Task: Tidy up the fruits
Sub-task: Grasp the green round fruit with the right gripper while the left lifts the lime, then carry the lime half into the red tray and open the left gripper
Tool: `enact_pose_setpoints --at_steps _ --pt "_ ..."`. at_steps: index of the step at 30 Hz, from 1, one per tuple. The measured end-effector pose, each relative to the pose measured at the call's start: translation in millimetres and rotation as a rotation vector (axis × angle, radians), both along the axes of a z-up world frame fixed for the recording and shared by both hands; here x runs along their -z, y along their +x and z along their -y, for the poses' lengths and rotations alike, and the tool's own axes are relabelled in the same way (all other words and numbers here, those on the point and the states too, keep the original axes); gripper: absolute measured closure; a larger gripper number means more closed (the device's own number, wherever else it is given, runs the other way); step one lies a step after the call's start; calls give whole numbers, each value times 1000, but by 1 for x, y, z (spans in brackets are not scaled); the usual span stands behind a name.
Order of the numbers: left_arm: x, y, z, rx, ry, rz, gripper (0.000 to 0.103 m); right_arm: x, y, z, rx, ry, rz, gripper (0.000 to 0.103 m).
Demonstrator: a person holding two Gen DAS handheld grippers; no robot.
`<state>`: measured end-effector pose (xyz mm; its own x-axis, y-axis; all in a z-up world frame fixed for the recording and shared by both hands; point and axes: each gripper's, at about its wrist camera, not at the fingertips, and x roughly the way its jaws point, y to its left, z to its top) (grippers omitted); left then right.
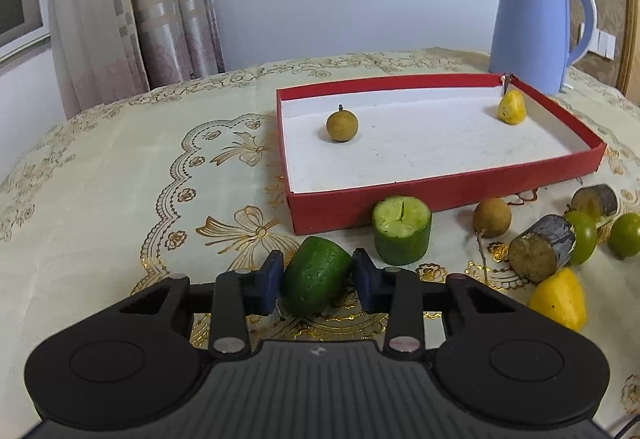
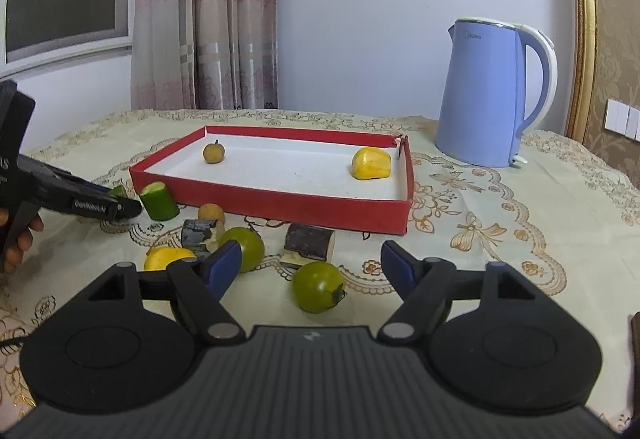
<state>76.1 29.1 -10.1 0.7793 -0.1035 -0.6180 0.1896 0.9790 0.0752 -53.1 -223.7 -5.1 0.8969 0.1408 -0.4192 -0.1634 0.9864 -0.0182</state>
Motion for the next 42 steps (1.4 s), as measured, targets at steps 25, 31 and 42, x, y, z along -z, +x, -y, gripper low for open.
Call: enact_pose_setpoints --at_steps 25,31,42 --pt "-24 -36 18 -33 -74 92 67 11 28 0 -22 -41 -121 56" --pt "-25 -36 17 -32 -82 91 67 15 34 0 -32 -41 -145 61" --pt "-26 -38 20 -23 -90 92 67 21 38 0 -30 -38 -179 70"
